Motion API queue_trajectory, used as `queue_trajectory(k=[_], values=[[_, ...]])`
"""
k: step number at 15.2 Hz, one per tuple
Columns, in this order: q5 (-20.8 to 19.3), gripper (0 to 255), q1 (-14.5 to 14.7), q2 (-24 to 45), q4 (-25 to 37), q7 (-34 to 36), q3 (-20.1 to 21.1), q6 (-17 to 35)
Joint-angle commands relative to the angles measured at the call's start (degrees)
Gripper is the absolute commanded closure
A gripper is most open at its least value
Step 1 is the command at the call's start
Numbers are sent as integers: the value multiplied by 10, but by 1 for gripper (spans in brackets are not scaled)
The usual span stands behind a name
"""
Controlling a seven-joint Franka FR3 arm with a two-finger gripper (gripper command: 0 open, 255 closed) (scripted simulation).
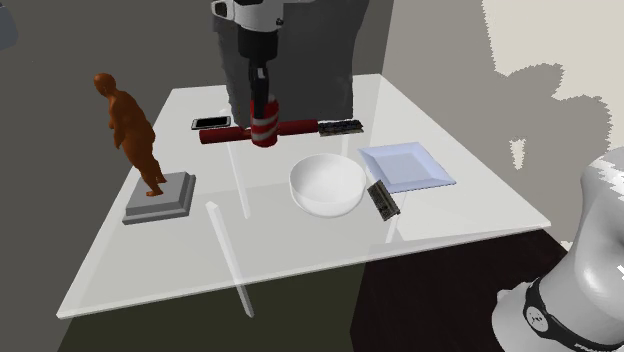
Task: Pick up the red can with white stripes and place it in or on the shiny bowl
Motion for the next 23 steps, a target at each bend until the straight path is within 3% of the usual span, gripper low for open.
queue_trajectory(k=[1, 6, 11, 23], values=[[-24, 255, 11, -50, -58, 4, -8, 14], [-95, 255, 24, -178, -183, 29, -16, 32], [-169, 255, 8, -308, -289, 60, -6, 25], [-152, 255, 9, -274, -354, 41, -19, 120]])
